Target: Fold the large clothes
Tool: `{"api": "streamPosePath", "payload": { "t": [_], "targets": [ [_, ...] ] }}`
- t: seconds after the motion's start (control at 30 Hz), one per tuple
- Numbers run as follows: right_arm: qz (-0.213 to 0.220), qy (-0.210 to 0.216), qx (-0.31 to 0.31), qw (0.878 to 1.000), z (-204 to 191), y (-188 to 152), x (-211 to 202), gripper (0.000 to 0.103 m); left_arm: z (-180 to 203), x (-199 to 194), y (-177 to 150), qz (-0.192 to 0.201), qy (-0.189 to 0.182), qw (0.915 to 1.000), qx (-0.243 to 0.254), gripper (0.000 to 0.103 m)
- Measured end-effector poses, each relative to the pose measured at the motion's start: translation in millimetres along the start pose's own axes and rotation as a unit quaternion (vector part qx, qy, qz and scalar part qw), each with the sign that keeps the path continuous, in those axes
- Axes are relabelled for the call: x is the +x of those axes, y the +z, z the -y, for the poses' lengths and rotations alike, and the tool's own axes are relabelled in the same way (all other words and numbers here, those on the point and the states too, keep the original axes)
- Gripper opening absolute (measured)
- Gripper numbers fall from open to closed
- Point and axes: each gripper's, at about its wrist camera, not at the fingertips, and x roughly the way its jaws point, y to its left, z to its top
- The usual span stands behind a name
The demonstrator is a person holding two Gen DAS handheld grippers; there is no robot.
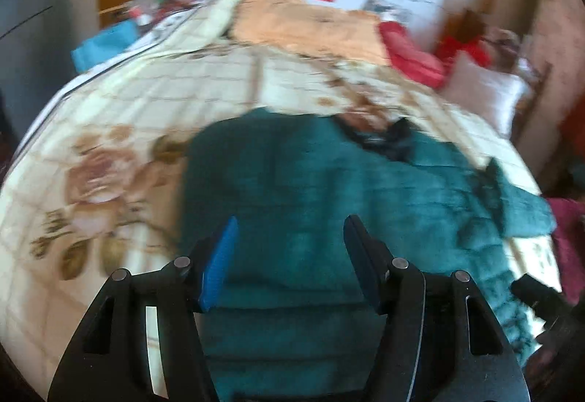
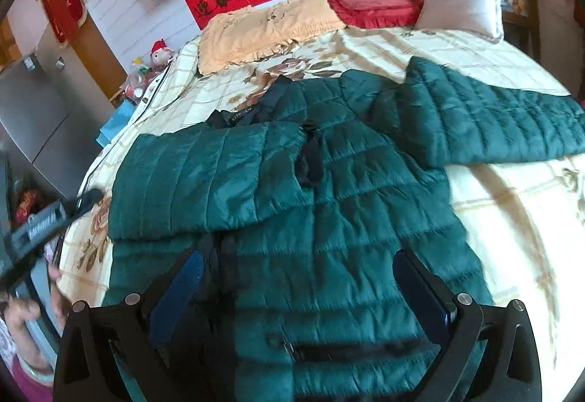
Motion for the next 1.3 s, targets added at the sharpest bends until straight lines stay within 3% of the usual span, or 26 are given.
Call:
{"api": "streamPosePath", "payload": {
  "t": [0.13,0.4,0.47,0.53,0.57,0.63,0.7,0.93,1.13,1.3],
  "targets": [
    [-0.020,0.009,0.011,1.000,-1.7,19.2,30.3,0.103,-36.3,6.1,-4.6,0.000,0.035,0.9989,-0.031,0.060],
    [-0.047,0.016,0.021,0.999,-8.1,43.0,85.2,0.102,-55.2,26.9,-10.7,-0.018,0.054,0.9977,-0.036,0.060],
    [-0.048,0.038,0.022,0.998,-11.5,43.9,93.0,0.087,-56.0,31.2,-11.3,-0.021,0.054,0.9977,-0.036,0.060],
    [-0.055,0.043,0.014,0.997,-16.7,44.8,101.8,0.059,-55.5,34.7,-11.8,-0.025,0.055,0.9976,-0.034,0.060],
    [-0.054,0.037,0.009,0.998,-18.1,44.4,103.5,0.053,-55.1,36.3,-11.8,-0.027,0.056,0.9975,-0.034,0.060],
    [-0.043,0.033,-0.002,0.999,-20.8,44.9,103.1,0.027,-55.1,37.9,-12.0,-0.029,0.056,0.9974,-0.035,0.060],
    [-0.029,0.025,-0.013,0.999,-22.0,46.2,97.0,0.019,-55.0,37.1,-10.6,-0.027,0.053,0.9975,-0.037,0.060],
    [0.053,-0.025,-0.043,0.997,-15.0,60.3,53.5,0.014,-46.5,38.8,-1.2,-0.022,0.050,0.9977,-0.040,0.060],
    [0.070,-0.066,-0.044,0.994,2.3,69.8,45.8,0.013,-33.6,66.2,-1.4,-0.053,0.070,0.9957,-0.030,0.060],
    [0.030,-0.092,-0.041,0.994,16.3,68.5,81.0,0.013,-37.2,86.9,-12.9,-0.070,0.061,0.9944,-0.050,0.061]
  ]
}}
